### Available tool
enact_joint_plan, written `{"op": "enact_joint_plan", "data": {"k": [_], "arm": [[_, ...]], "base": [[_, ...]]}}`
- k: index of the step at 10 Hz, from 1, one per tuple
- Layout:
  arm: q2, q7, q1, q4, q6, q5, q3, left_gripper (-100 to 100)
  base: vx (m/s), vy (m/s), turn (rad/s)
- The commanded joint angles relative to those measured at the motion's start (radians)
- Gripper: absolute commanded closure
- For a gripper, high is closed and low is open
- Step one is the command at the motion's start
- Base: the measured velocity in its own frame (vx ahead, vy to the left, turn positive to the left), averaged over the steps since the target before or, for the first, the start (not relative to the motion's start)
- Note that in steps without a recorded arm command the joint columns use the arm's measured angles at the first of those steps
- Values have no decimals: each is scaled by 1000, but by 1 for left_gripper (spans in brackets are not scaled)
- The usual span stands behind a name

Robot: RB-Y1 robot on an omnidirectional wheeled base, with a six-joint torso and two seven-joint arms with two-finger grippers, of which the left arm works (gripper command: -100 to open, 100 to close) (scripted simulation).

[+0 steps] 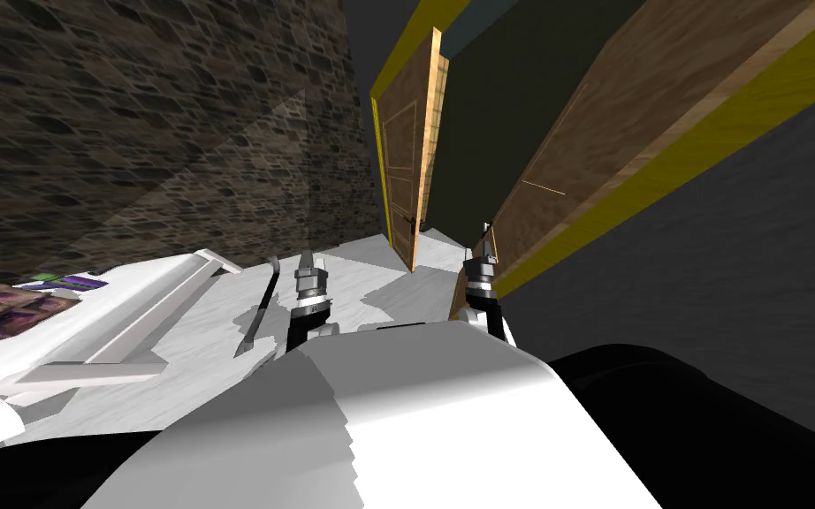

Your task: Push the door open

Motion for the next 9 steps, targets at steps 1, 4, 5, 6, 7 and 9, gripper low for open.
{"op": "enact_joint_plan", "data": {"k": [1, 4, 5, 6, 7, 9], "arm": [[13, 2, -22, 32, 0, 7, -12, -100], [28, 5, -54, 78, 1, 18, -29, -100], [35, 6, -72, 104, 1, 24, -38, -100], [39, 7, -81, 117, 1, 27, -43, -100], [46, 9, -99, 143, 1, 32, -52, -100], [53, 11, -121, 174, 1, 40, -64, -100]], "base": [[76, -74, -103], [163, 68, -80], [174, 89, -92], [161, 76, -68], [141, 60, -97], [109, 45, -79]]}}
